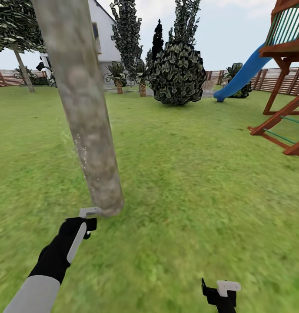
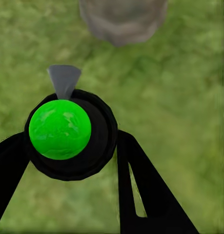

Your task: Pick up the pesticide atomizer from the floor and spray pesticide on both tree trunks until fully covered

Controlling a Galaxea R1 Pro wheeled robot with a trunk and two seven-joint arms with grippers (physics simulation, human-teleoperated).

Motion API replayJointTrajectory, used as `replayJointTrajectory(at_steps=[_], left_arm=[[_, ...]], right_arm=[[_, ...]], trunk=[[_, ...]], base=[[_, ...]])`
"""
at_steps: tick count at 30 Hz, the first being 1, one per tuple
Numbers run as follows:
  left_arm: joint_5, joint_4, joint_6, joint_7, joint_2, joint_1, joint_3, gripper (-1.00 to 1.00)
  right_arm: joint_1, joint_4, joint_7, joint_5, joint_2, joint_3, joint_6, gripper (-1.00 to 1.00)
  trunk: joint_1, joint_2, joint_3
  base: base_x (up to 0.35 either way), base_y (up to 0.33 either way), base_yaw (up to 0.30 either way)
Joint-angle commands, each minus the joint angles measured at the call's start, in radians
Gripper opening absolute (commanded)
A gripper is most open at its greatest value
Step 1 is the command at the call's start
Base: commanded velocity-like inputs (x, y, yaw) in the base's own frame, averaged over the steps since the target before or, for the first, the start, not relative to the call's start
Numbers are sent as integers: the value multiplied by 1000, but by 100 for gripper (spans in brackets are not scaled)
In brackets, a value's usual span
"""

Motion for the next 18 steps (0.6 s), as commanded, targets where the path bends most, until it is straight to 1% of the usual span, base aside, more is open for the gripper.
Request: replayJointTrajectory(at_steps=[1, 6, 10, 13, 18], left_arm=[[-1, -1, 0, 0, 0, 0, 0, -100], [-1, -1, 0, 3, 0, 0, 1, -100], [0, -1, -1, 2, 0, 0, 1, -100], [0, 0, -1, 2, -1, 0, 1, -100], [1, 2, -1, 1, -2, 0, 0, -100]], right_arm=[[-1, 0, 0, 0, 0, 0, 0, 100], [0, 0, 0, 0, 0, 0, 0, 100], [0, 0, 0, 0, 0, 0, 0, 100], [-1, 0, 0, 0, 1, 0, 0, 100], [-1, 0, 0, 0, 2, 0, 0, 100]], trunk=[[0, 0, 0], [0, 0, 0], [0, 0, 0], [0, 0, 0], [0, 0, 0]], base=[[0, -270, 3], [13, -271, 0], [101, -271, 34], [112, -271, 195], [112, -271, 270]])
